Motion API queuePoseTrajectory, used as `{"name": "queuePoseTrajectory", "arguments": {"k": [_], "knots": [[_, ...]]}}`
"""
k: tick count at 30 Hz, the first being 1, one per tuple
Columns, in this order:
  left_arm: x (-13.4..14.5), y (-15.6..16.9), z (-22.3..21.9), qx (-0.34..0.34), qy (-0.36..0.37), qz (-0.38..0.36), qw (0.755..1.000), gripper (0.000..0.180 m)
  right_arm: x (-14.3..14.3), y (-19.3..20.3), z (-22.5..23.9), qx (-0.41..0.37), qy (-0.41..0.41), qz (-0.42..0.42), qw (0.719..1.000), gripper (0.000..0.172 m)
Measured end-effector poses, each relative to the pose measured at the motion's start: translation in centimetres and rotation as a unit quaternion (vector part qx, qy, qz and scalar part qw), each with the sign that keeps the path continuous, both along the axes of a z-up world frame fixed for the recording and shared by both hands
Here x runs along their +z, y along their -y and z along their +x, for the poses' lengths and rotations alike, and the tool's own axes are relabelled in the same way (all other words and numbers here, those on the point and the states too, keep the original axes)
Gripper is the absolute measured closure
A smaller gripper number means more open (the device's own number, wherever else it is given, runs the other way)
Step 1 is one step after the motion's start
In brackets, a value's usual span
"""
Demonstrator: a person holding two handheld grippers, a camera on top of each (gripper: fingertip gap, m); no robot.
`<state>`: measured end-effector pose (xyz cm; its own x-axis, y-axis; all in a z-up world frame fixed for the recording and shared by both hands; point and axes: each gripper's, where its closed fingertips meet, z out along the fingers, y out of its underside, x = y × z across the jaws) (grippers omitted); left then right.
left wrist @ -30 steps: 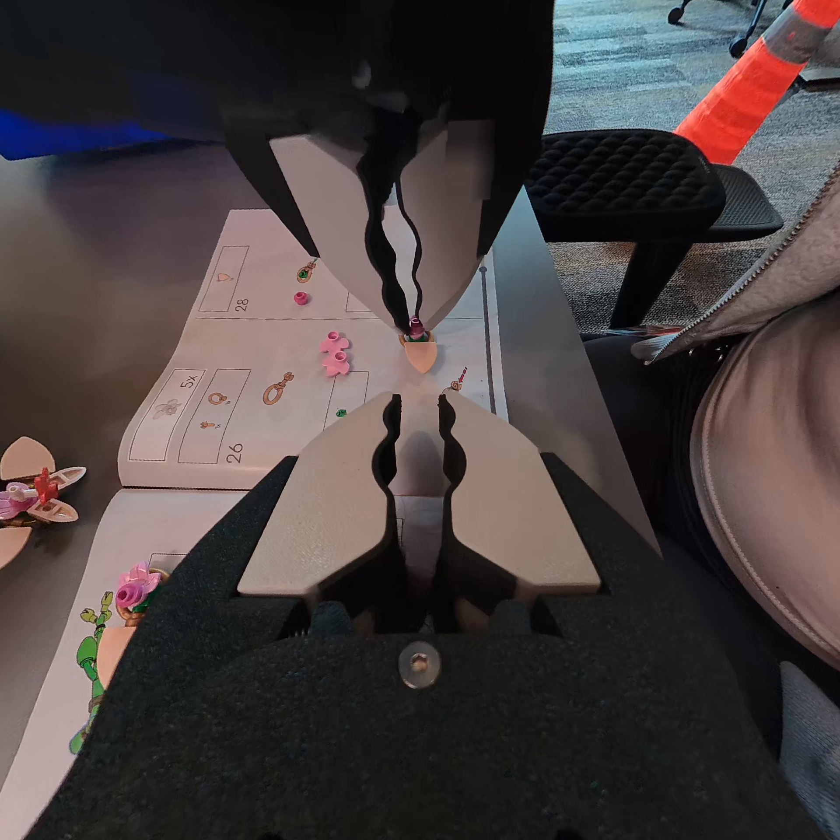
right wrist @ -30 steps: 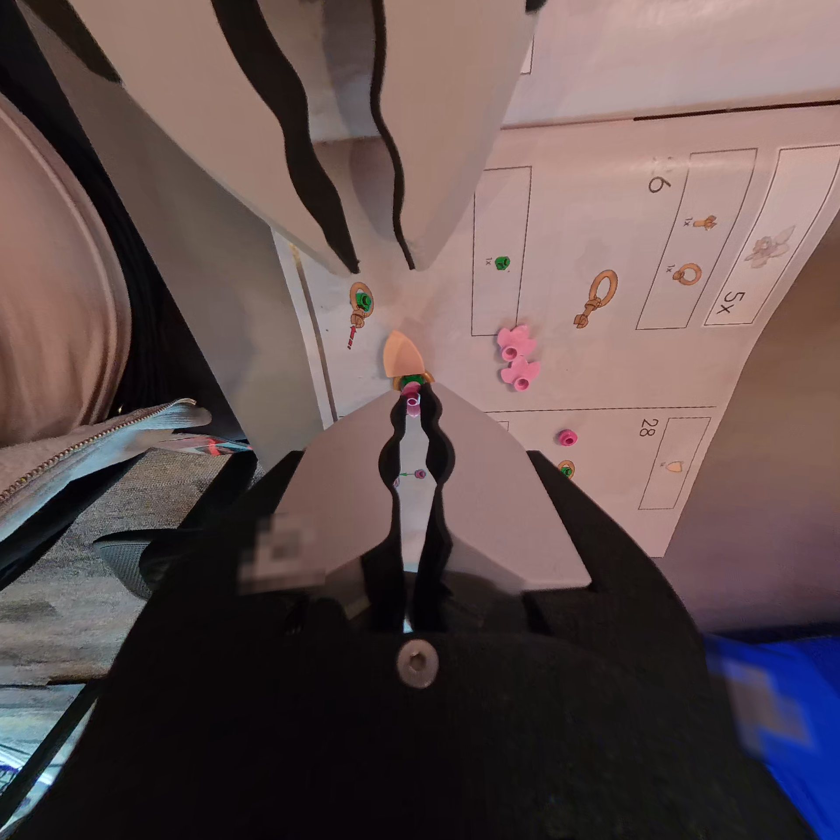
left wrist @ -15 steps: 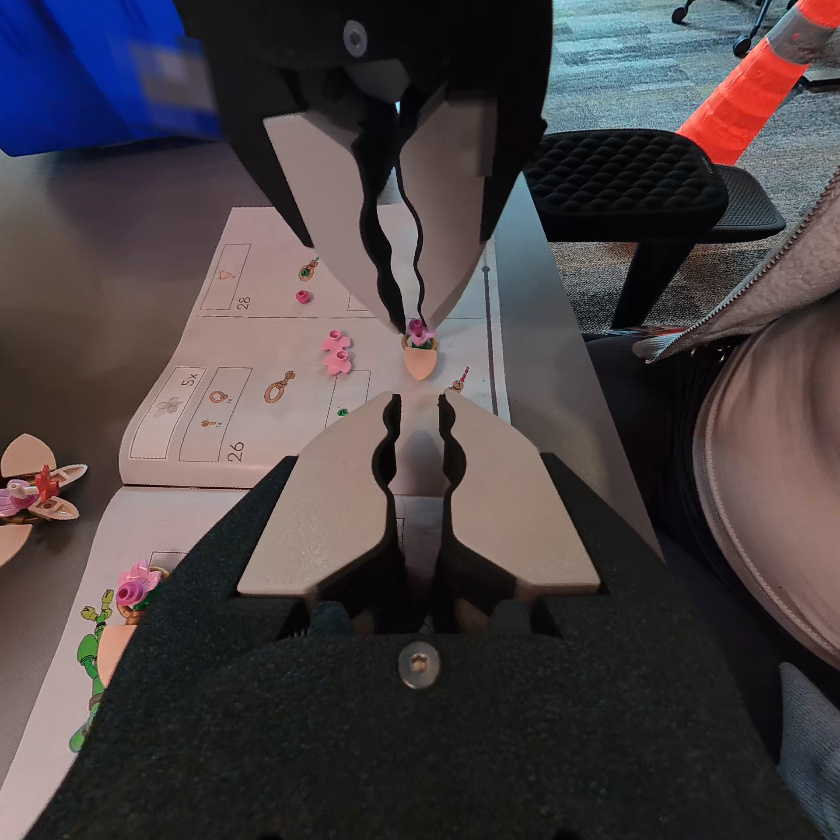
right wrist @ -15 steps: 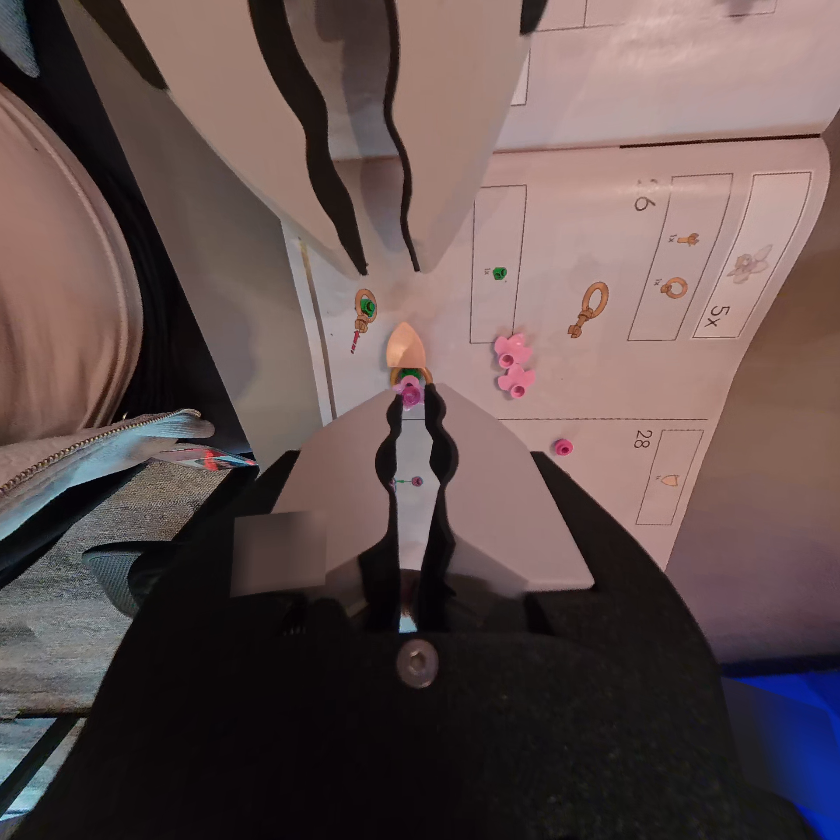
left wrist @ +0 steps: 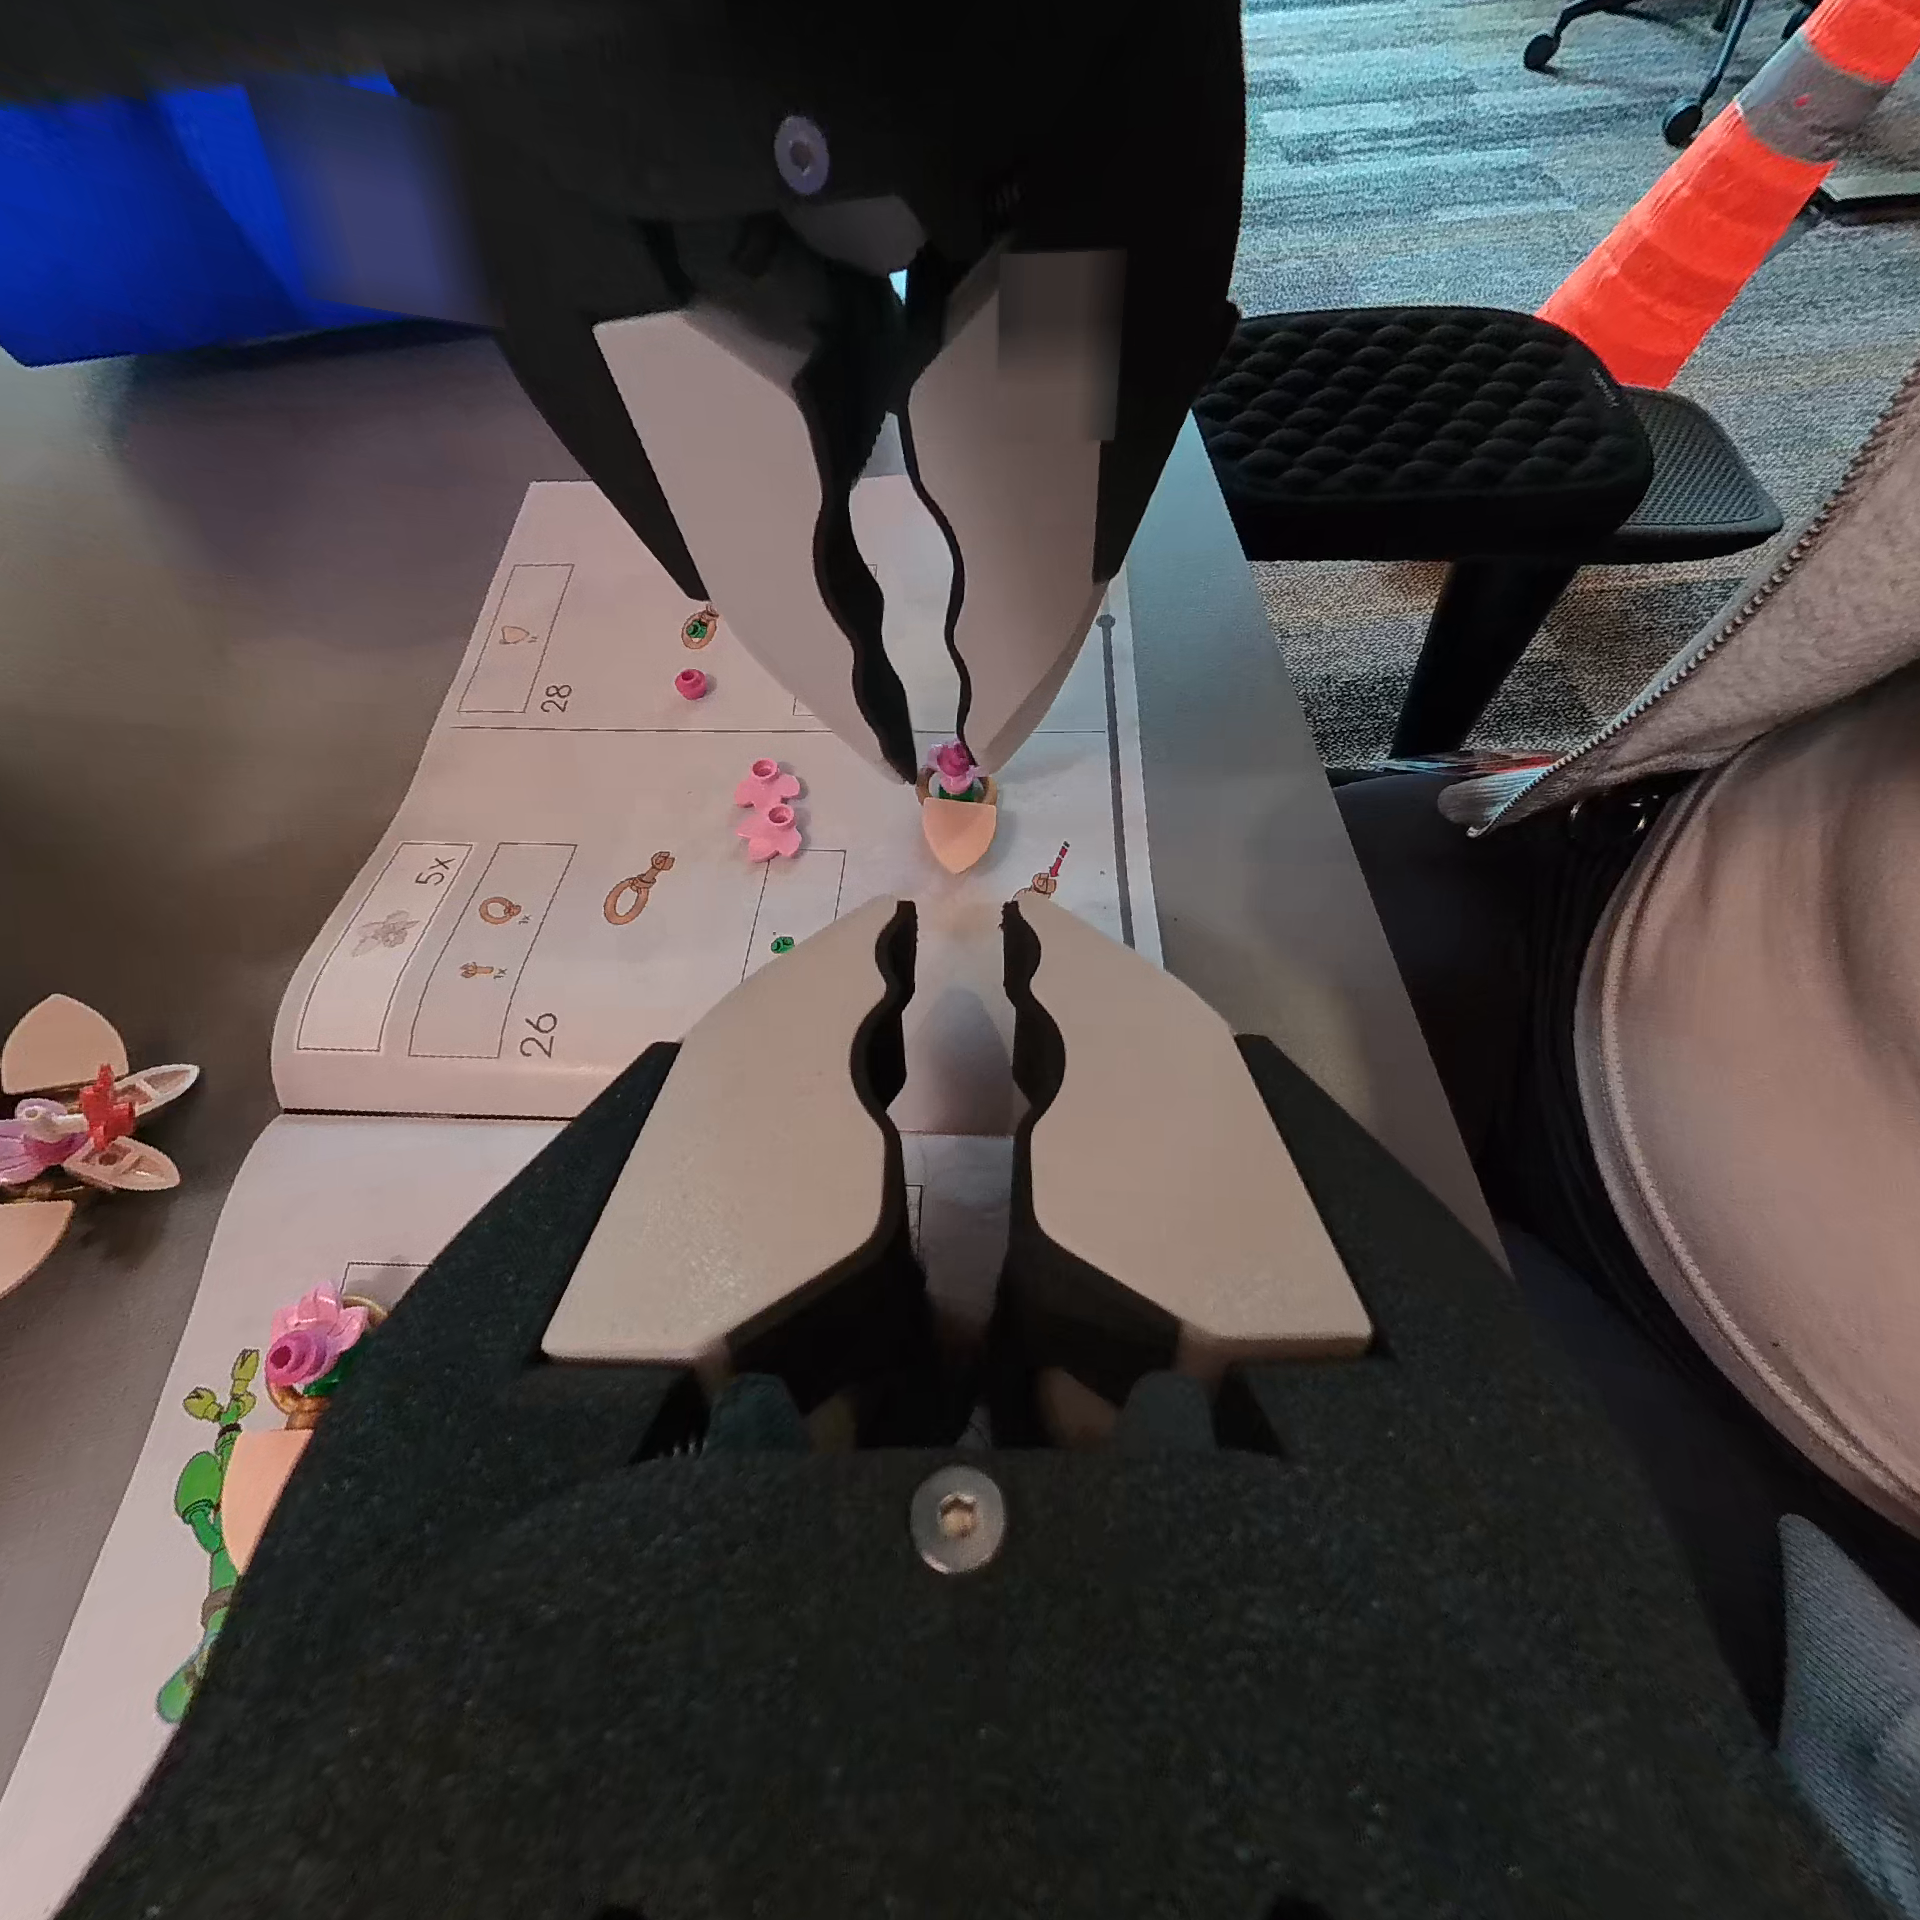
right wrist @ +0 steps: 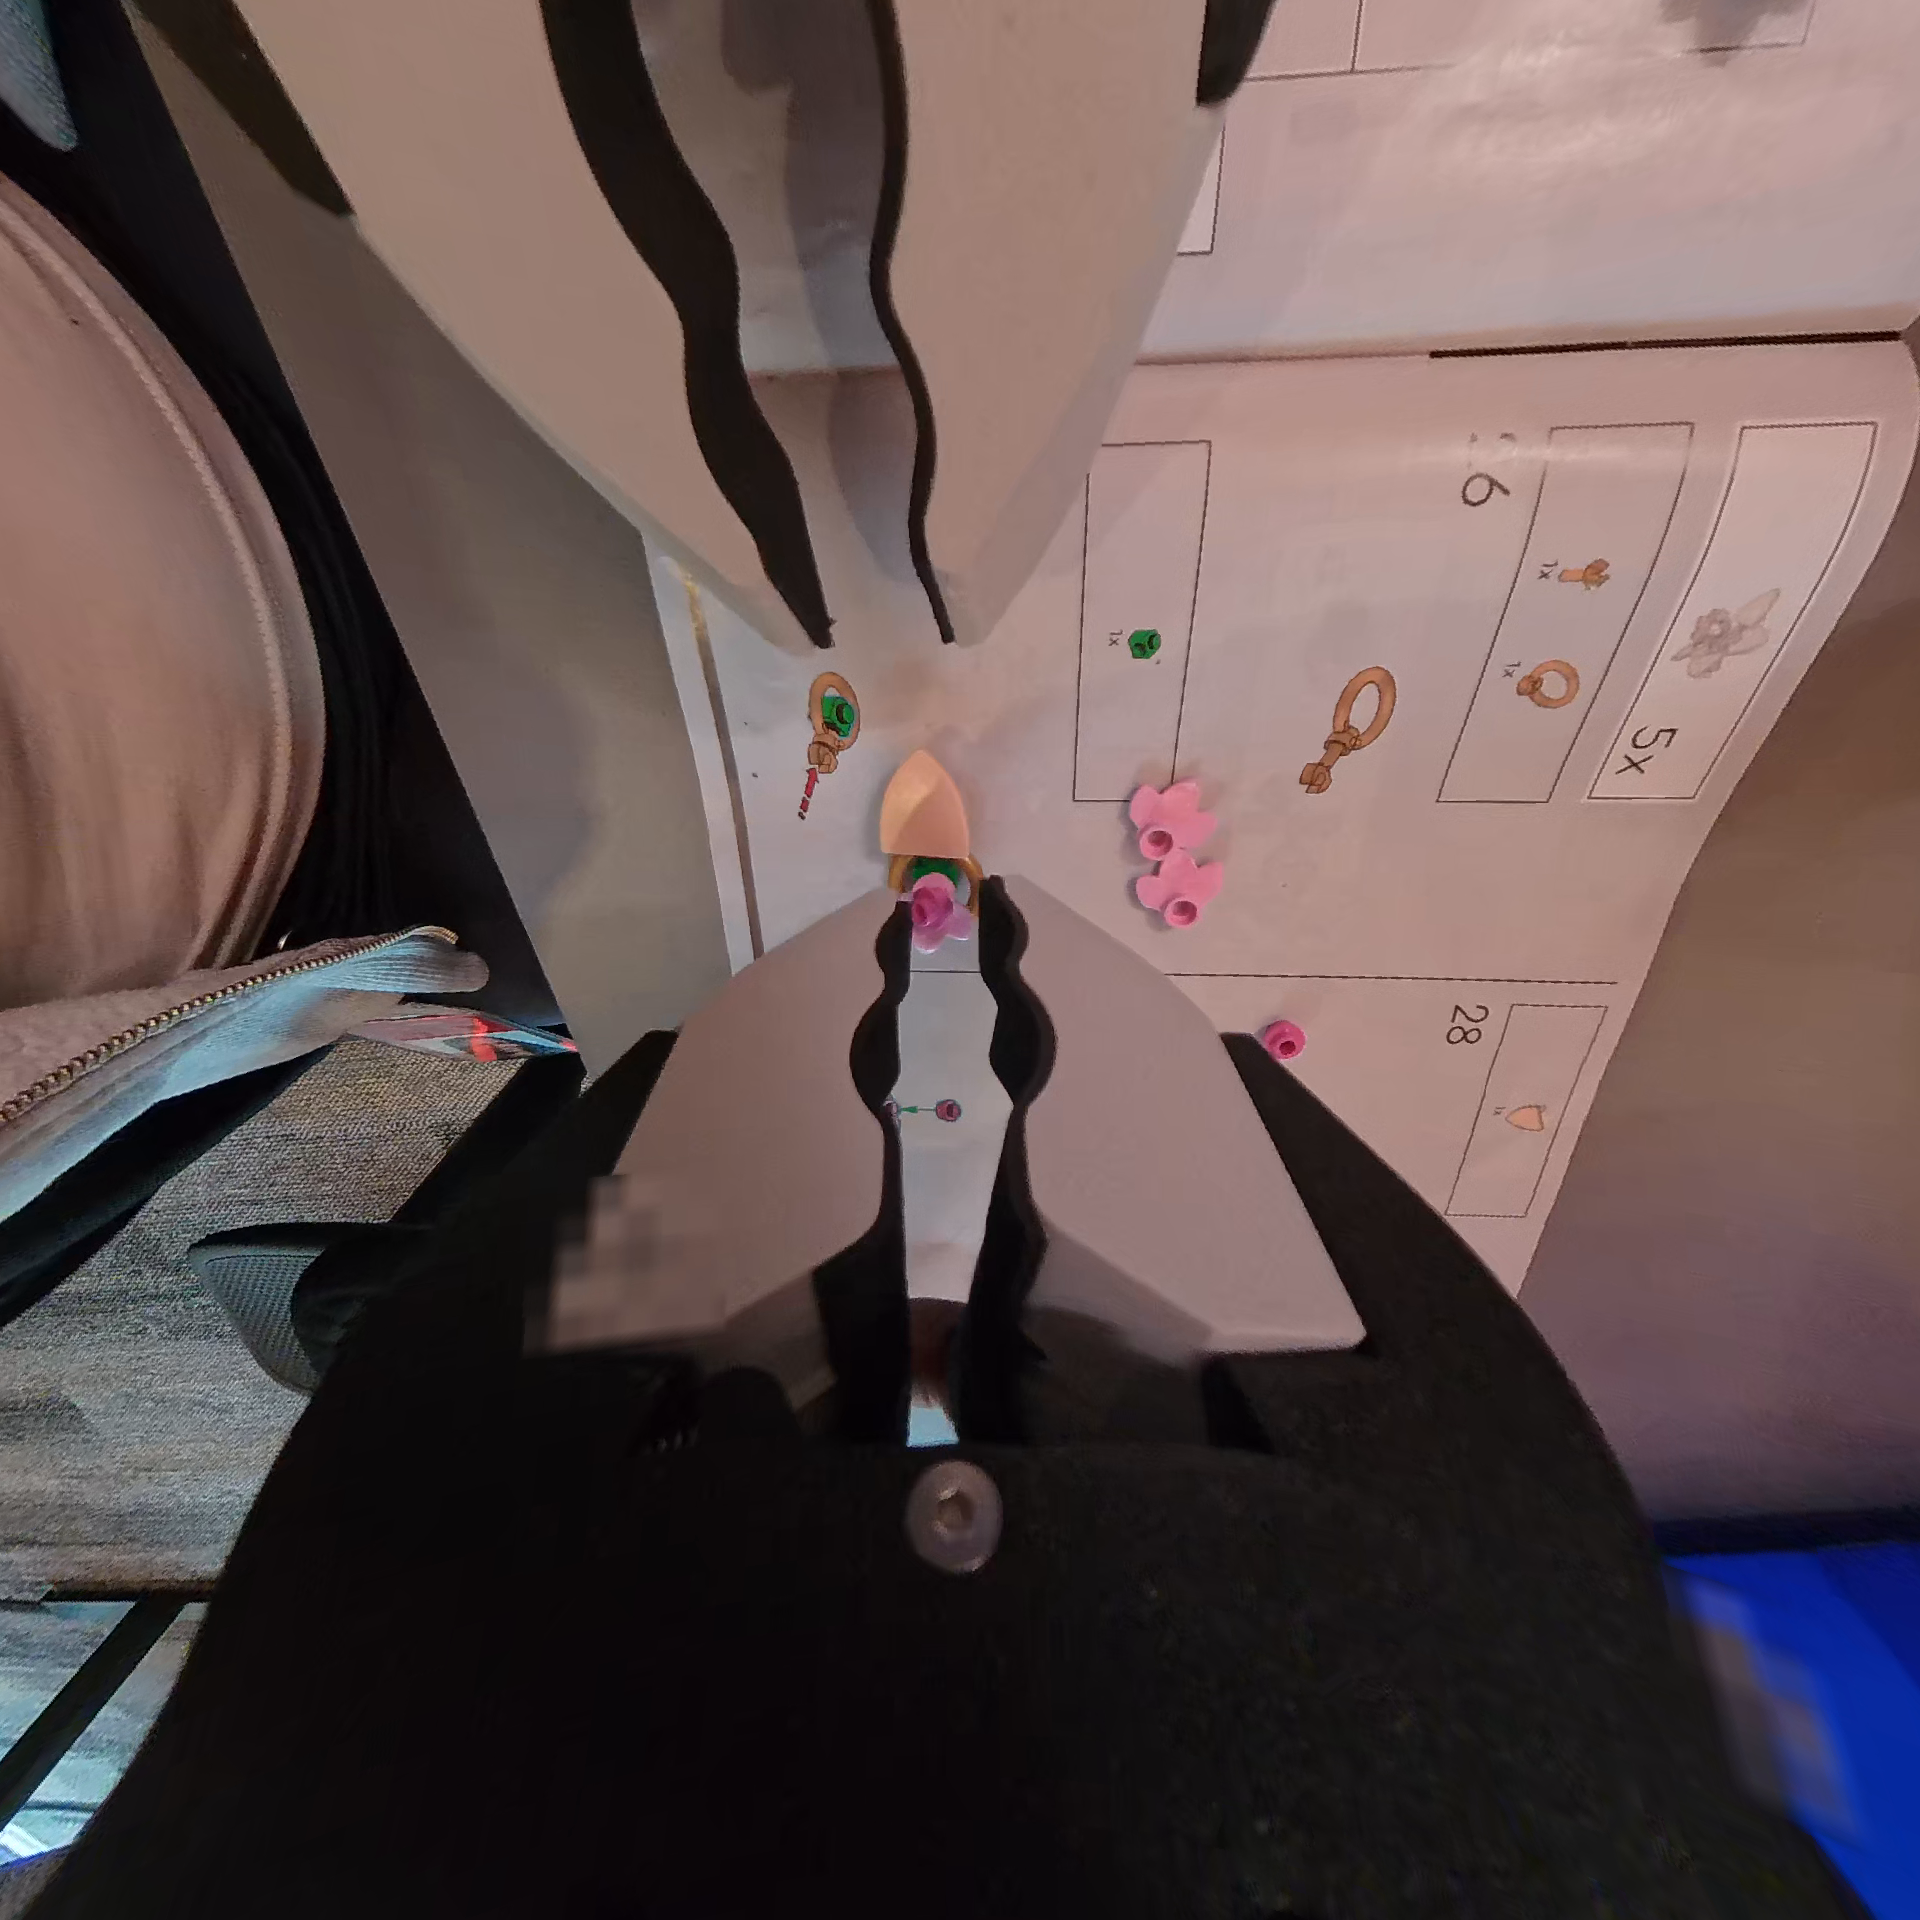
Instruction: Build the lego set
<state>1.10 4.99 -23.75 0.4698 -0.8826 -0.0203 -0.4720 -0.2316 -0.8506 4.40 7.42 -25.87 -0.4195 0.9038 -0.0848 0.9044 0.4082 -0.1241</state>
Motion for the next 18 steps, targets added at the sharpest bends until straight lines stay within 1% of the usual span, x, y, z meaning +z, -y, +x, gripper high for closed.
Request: {"name": "queuePoseTrajectory", "arguments": {"k": [14,18], "knots": [[0.0,0.0,0.0,-0.002,-0.001,0.0,1.0,0.164,0.5,-0.4,0.1,0.0,-0.006,0.004,1.0,0.156],[0.0,0.0,0.0,-0.001,0.001,-0.002,1.0,0.164,1.7,0.0,-0.2,0.009,-0.046,0.017,0.999,0.166]]}}
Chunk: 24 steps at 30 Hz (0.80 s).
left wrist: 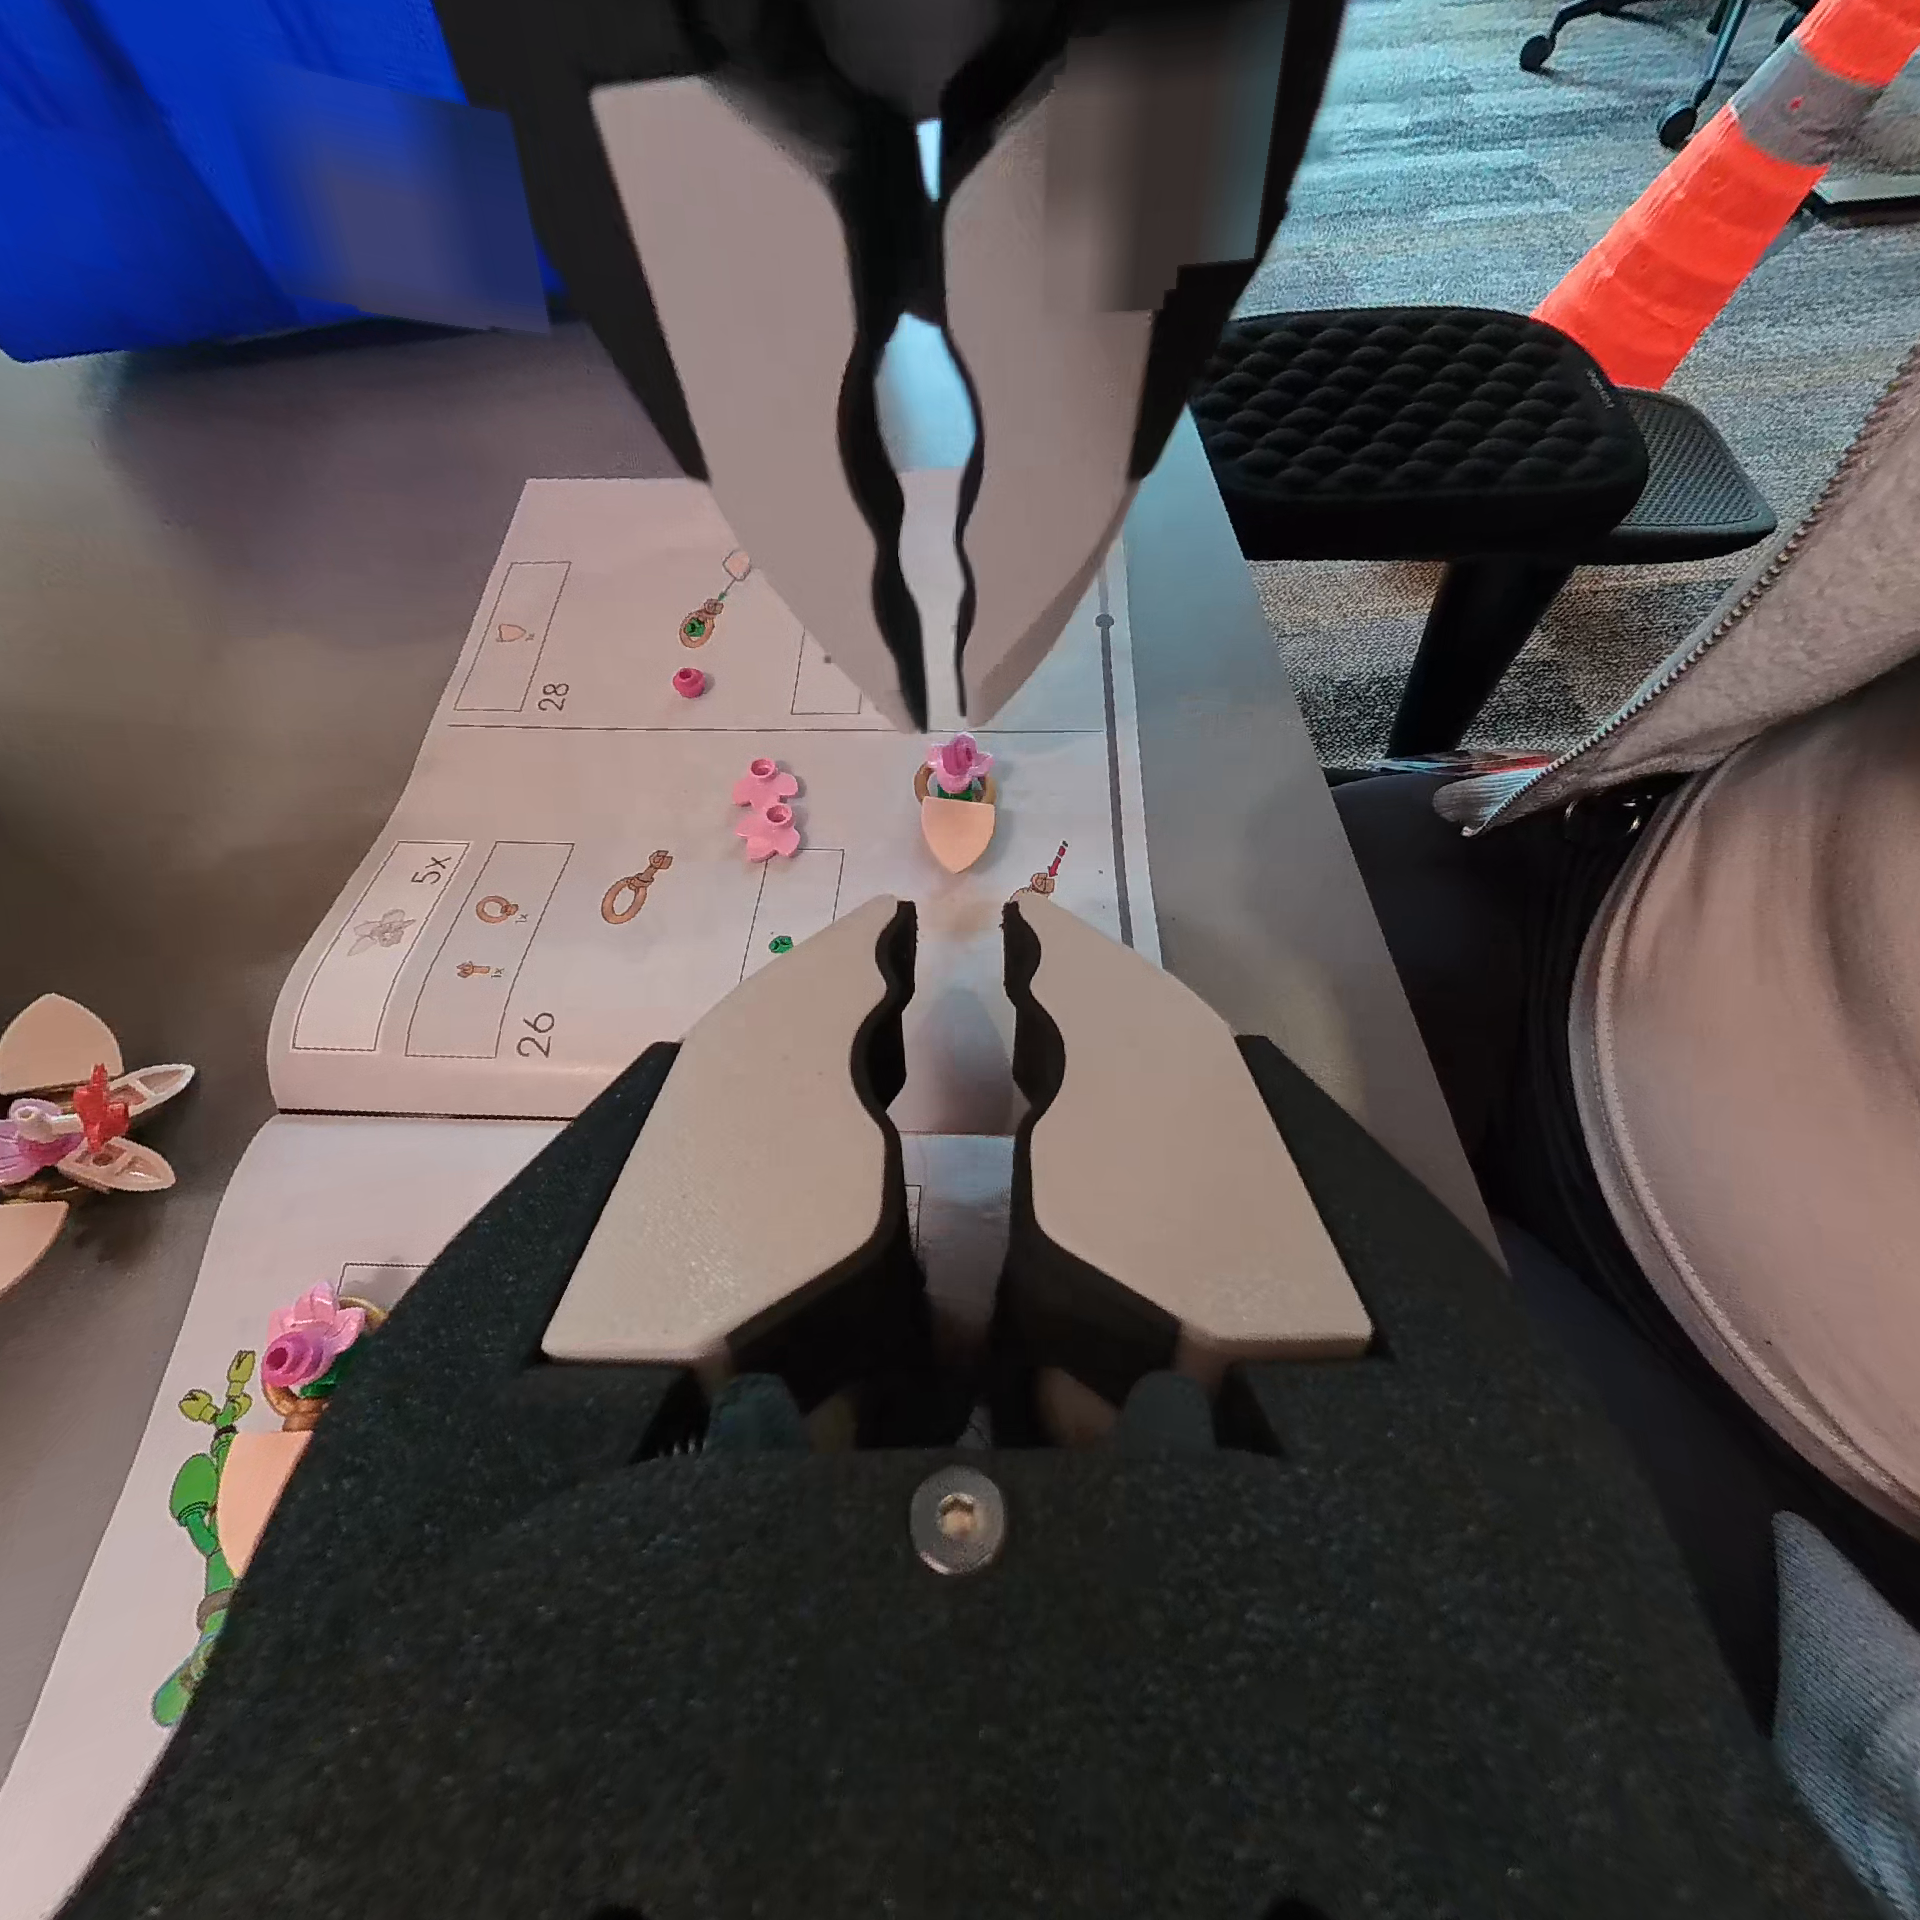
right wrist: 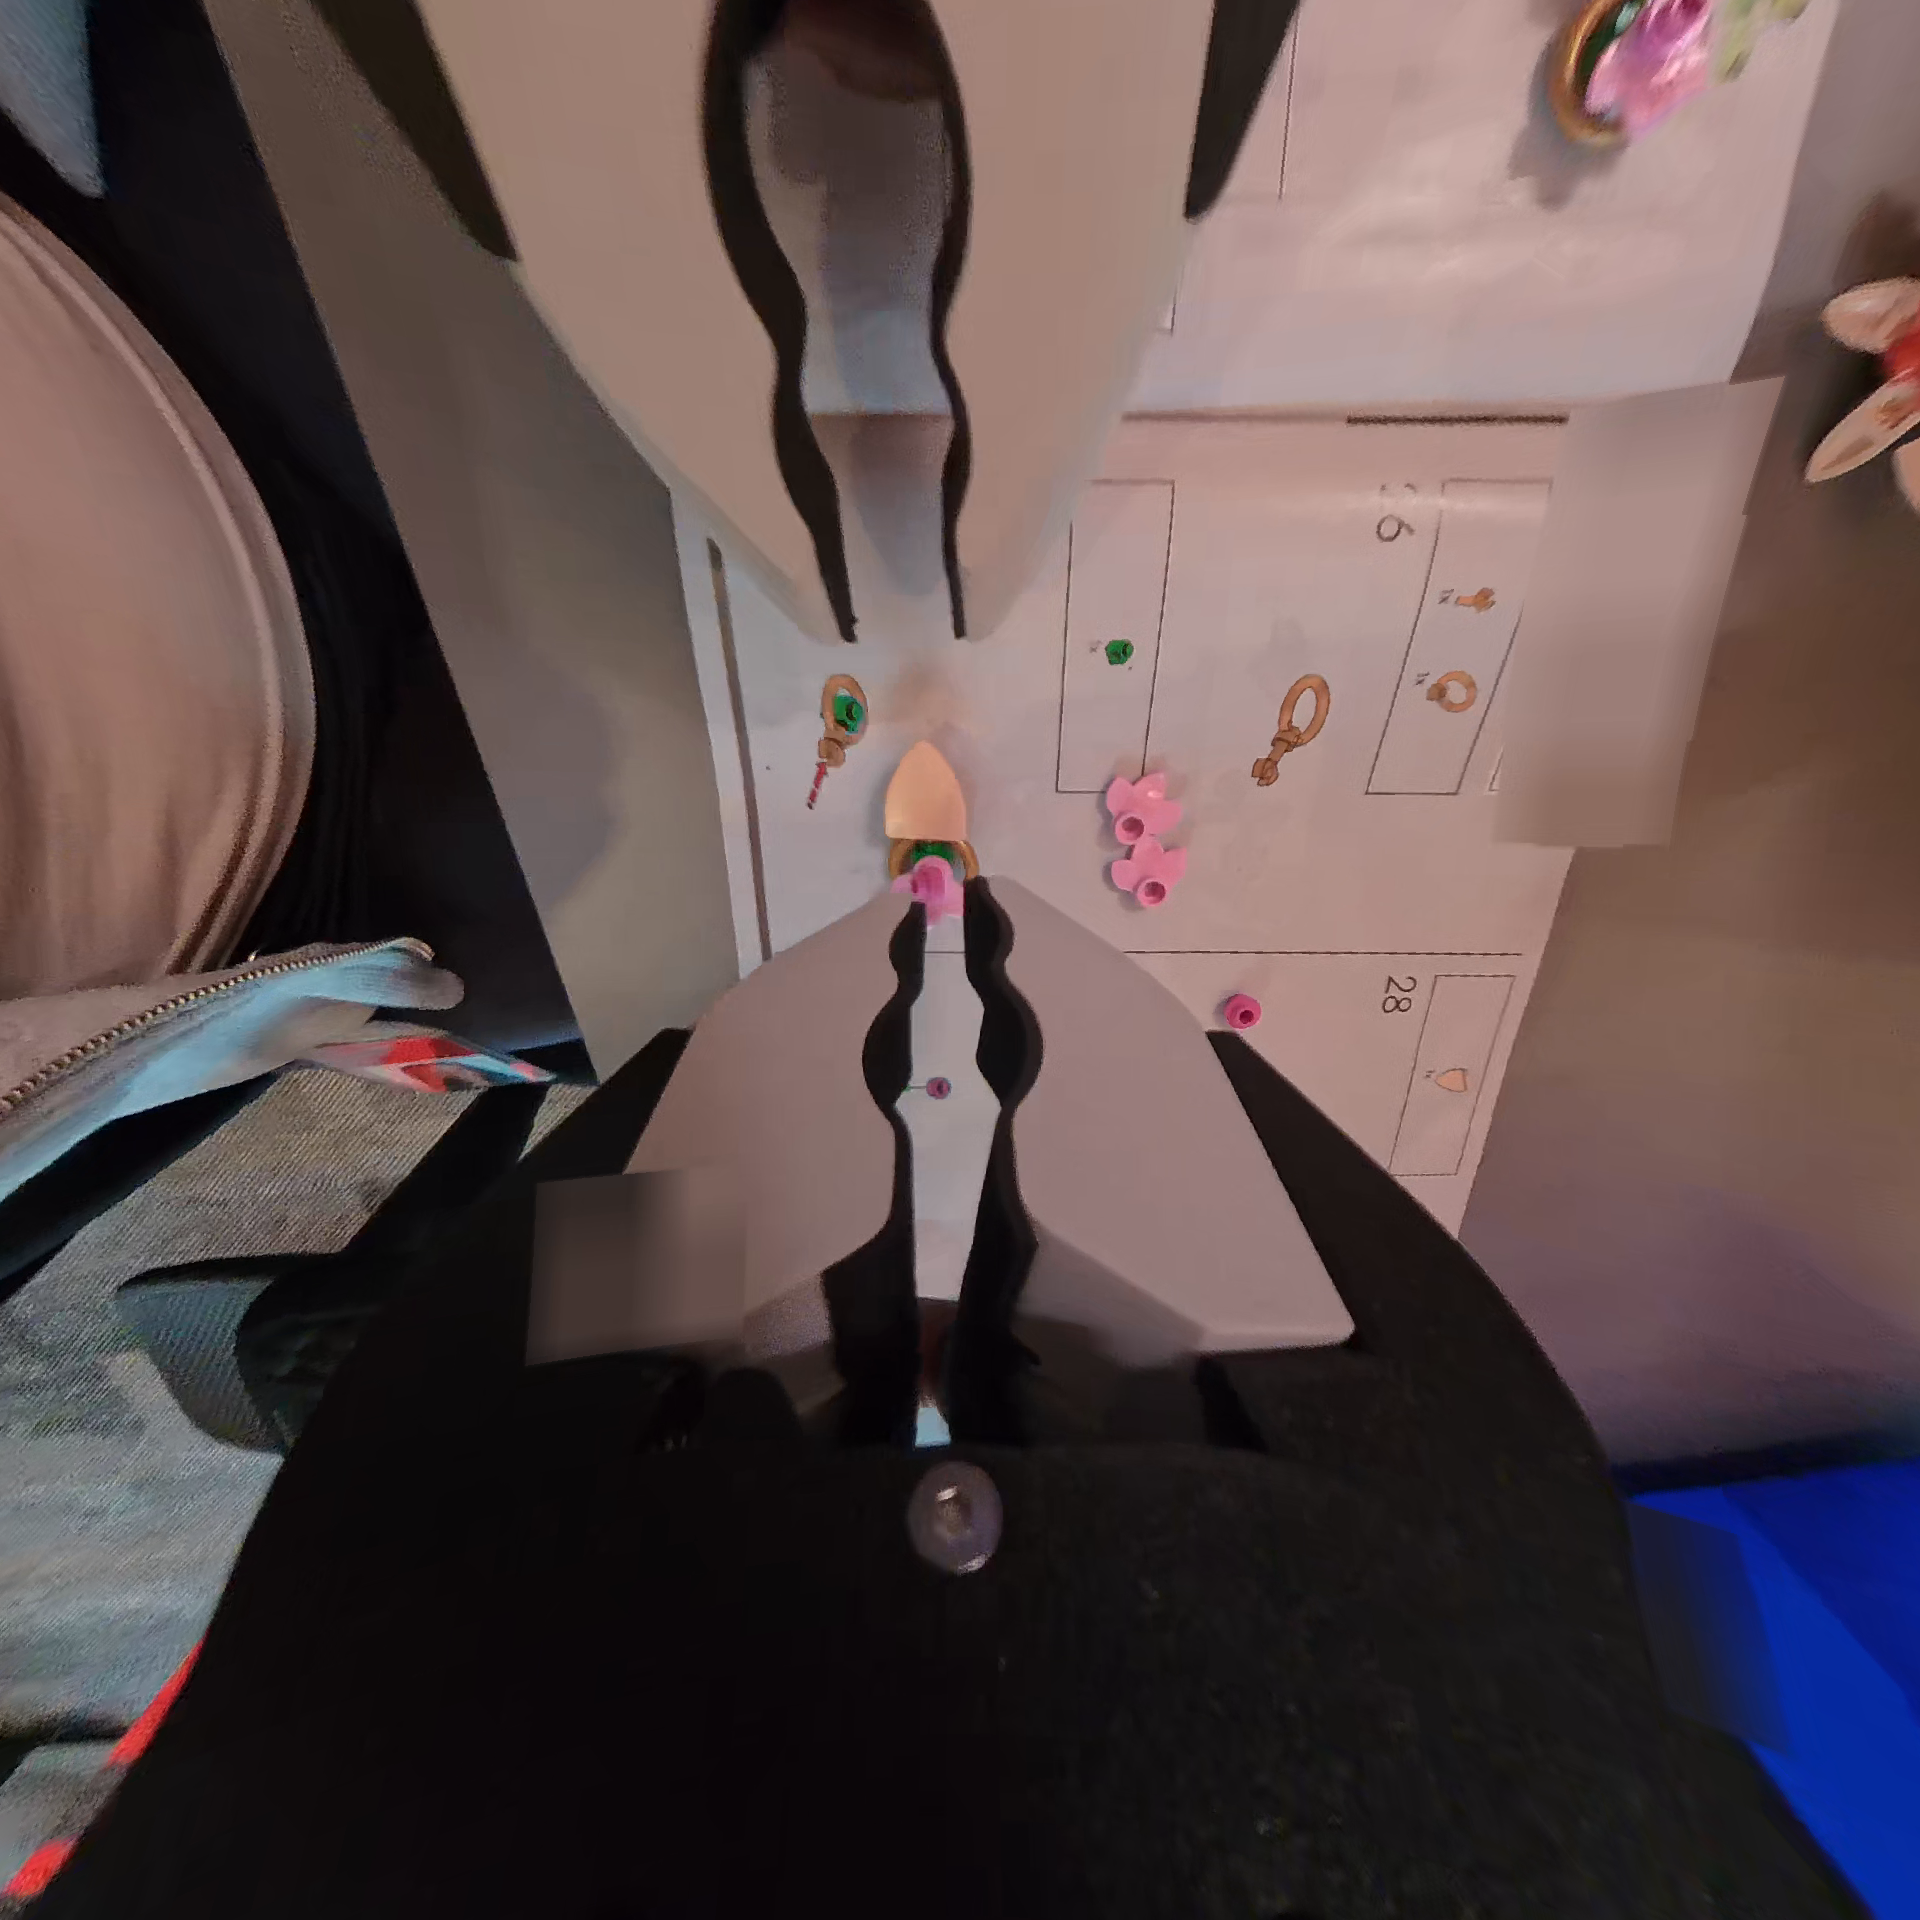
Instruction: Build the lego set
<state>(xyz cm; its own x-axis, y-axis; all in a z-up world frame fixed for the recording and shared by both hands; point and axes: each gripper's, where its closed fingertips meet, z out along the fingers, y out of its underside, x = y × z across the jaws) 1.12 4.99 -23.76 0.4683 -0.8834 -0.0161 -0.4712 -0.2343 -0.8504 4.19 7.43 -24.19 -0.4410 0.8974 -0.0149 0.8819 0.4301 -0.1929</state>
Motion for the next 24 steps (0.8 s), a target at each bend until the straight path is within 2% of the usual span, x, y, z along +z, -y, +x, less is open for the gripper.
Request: {"name": "queuePoseTrajectory", "arguments": {"k": [3,7,24], "knots": [[0.0,0.0,0.0,0.0,0.001,-0.001,1.0,0.164,0.2,1.5,0.0,0.017,-0.04,-0.009,0.999,0.168],[0.0,0.0,0.0,0.001,-0.001,-0.001,1.0,0.164,-0.6,0.6,0.1,0.0,-0.062,0.033,0.998,0.168],[0.0,-0.1,0.0,0.003,0.001,-0.004,1.0,0.165,-1.0,-0.2,0.4,-0.009,-0.043,0.027,0.999,0.168]]}}
